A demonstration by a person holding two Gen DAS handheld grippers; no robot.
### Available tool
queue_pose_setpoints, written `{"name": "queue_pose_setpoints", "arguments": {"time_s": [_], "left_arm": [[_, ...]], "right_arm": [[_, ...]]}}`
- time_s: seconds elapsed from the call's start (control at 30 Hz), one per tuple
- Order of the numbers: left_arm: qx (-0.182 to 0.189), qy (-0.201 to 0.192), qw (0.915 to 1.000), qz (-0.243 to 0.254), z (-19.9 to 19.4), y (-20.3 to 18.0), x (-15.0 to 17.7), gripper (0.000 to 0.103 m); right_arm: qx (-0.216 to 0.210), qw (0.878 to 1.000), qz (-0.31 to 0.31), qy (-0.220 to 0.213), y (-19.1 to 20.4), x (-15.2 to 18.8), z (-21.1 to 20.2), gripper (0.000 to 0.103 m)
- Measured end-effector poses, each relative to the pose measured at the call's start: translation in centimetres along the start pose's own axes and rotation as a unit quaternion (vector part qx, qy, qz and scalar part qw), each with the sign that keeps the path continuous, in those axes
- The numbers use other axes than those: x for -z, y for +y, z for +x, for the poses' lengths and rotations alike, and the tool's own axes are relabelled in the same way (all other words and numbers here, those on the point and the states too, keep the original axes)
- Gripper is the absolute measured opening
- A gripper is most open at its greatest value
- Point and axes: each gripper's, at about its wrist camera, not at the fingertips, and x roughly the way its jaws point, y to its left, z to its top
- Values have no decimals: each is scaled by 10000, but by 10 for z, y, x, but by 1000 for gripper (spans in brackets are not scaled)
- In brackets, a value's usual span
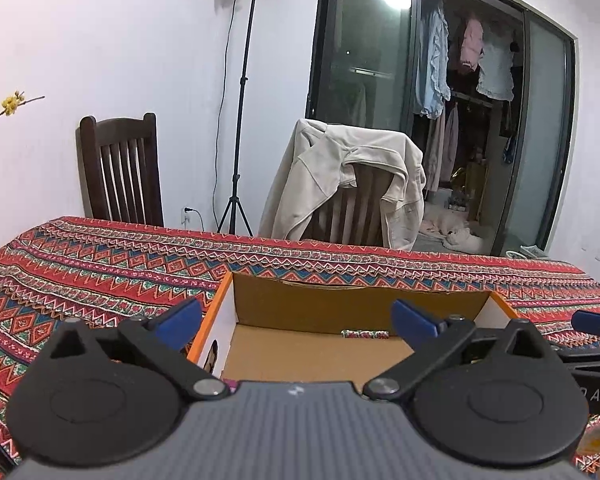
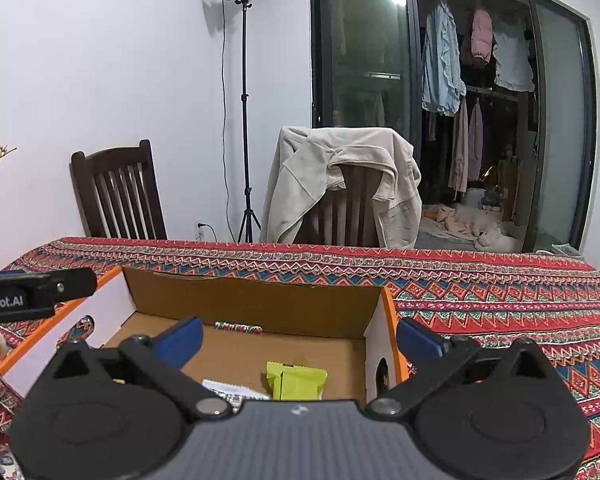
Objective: Organize snacks
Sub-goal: 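Withdraw both tools from the box toward the remaining snacks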
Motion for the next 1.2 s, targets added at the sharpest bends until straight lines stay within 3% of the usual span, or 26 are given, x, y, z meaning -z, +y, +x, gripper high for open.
{"name": "queue_pose_setpoints", "arguments": {"time_s": [0.3,0.63,1.2], "left_arm": [[84,-73,9999,11,-36,4,-9,103],[176,12,9998,-27,-78,13,2,103],[202,161,9994,233,-134,30,68,103]], "right_arm": [[-1,10000,-27,-9,4,0,-34,103],[-30,9999,-111,59,13,18,-81,103],[-302,9986,-104,428,28,77,-131,103]]}}
